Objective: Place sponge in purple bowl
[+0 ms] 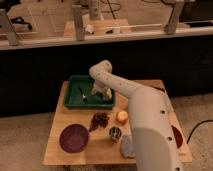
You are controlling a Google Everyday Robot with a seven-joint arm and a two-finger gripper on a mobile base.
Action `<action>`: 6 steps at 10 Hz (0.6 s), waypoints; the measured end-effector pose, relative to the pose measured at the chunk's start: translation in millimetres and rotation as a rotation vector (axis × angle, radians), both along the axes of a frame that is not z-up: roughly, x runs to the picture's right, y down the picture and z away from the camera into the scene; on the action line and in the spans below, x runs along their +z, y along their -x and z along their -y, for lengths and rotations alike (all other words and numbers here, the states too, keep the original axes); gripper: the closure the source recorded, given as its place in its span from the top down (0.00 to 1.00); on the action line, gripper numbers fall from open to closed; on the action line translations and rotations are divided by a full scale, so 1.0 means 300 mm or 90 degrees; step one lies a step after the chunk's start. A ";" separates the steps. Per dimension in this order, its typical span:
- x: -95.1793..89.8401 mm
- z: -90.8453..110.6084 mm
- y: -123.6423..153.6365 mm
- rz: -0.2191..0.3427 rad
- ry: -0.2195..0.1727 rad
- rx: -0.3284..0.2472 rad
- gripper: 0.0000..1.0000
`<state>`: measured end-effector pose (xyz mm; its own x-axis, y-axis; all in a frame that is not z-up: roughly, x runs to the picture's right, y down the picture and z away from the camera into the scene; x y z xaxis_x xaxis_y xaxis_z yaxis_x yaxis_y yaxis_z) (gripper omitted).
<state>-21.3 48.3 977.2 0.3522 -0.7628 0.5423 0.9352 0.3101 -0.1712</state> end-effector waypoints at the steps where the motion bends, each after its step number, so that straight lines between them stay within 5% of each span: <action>1: 0.004 -0.001 0.004 0.000 0.000 0.001 0.78; 6: -0.003 0.005 0.006 0.011 -0.002 0.025 0.30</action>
<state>-22.9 46.7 976.3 0.3726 -0.7501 0.5464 0.9250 0.3473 -0.1539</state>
